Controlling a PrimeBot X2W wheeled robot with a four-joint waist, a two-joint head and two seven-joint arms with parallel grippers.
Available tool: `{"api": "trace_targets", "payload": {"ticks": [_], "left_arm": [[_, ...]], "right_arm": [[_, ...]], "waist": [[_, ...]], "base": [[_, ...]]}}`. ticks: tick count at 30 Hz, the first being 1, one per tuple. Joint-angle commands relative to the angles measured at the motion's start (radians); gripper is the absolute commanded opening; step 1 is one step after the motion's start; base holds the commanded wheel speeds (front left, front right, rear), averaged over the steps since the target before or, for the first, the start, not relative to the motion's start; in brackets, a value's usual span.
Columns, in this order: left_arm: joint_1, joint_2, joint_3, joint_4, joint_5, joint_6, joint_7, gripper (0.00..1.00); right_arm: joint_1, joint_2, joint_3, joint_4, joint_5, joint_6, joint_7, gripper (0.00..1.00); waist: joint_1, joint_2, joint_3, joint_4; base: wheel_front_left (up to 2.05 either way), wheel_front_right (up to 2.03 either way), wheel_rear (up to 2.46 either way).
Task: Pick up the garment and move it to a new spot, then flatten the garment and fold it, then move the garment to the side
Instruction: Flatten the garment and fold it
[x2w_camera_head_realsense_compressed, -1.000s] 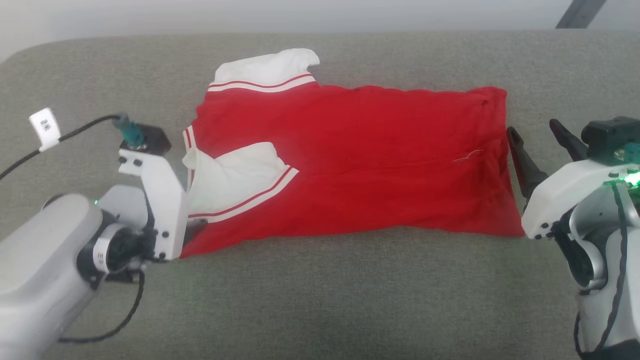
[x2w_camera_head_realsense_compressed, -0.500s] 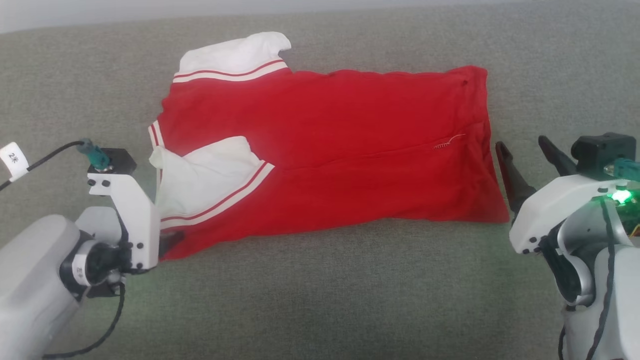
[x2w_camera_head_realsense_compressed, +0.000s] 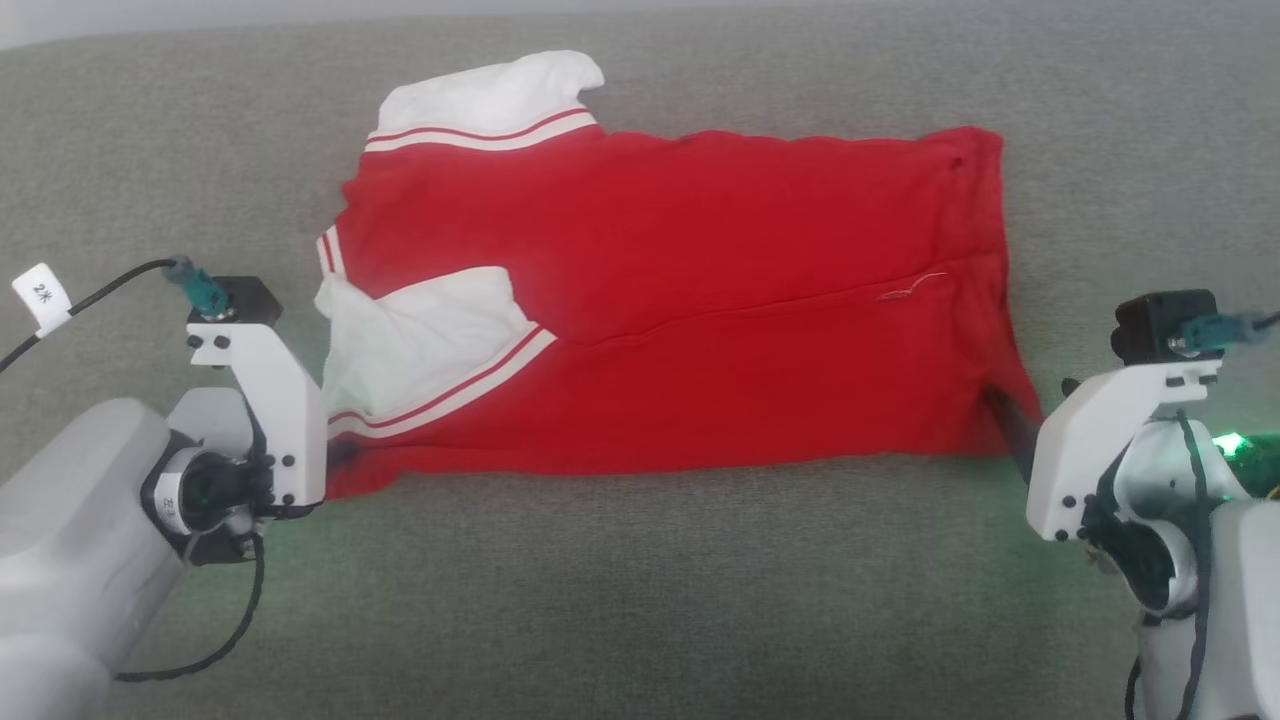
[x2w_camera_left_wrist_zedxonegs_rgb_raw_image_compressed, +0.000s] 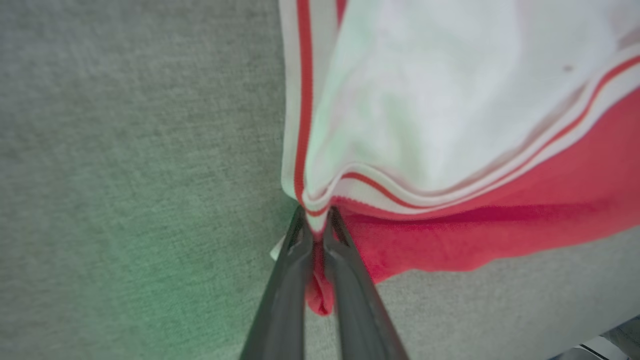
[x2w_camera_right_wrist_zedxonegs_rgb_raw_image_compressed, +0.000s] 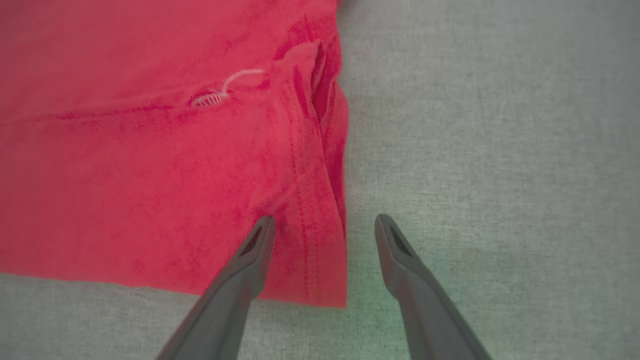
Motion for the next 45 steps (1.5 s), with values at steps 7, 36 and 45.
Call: {"api": "trace_targets", "payload": {"ticks": [7, 36, 45], "left_arm": [[0.043, -0.116, -0.070, 0.085, 0.017, -0.058, -0.018, 0.00], [0.086, 0.059, -0.073, -0.144, 0.037, 0.038, 0.048, 0.00], [0.215, 0.136, -0.077, -0.391, 0.014, 0.166, 0.050, 0.00]], "right_arm": [[-0.082, -0.024, -0.011, 0.102, -0.012, 0.000, 0.199, 1.00], [-0.011, -0.197, 0.020, 0.001, 0.137, -0.001, 0.503, 0.00], [0.078, -0.193, -0.004, -0.055, 0.172, -0.001, 0.556, 0.00]], "waist": [[0.0000, -0.0003, 0.025, 0.044], [0.0000, -0.0003, -0.014, 0.078], [0.0000, -0.0003, -0.012, 0.079]], "base": [[0.00, 0.00, 0.00], [0.00, 0.00, 0.00], [0.00, 0.00, 0.00]]}}
